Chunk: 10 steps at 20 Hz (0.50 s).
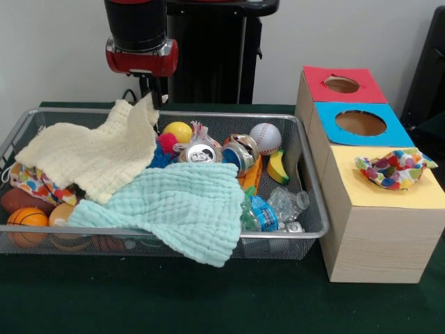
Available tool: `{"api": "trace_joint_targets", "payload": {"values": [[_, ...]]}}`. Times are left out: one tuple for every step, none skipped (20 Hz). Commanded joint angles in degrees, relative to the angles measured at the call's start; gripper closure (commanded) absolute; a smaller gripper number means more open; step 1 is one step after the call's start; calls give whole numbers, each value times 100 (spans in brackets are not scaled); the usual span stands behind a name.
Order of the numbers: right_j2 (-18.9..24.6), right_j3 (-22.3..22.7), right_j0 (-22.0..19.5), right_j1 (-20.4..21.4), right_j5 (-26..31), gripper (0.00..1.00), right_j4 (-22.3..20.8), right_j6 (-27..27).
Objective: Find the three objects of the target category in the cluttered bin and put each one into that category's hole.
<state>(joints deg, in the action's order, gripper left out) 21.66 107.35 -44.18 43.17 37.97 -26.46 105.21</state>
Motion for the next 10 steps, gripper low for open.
{"api": "trace_joint_targets", "payload": {"values": [[452, -241, -136, -201, -217, 100, -364, -811], [454, -237, -137, -208, -228, 100, -377, -790], [458, -226, -150, -212, -243, 100, -388, -785], [462, -215, -163, -217, -258, 100, -399, -779], [472, -198, -181, -219, -273, 100, -402, -776], [481, -196, -191, -222, -275, 100, -404, -773], [476, -180, -191, -219, -236, 100, -402, -763], [470, -164, -191, -216, -197, 100, -400, -753], [474, -155, -195, -216, -183, 100, -400, -743], [478, -147, -198, -215, -170, 100, -400, -732]]}}
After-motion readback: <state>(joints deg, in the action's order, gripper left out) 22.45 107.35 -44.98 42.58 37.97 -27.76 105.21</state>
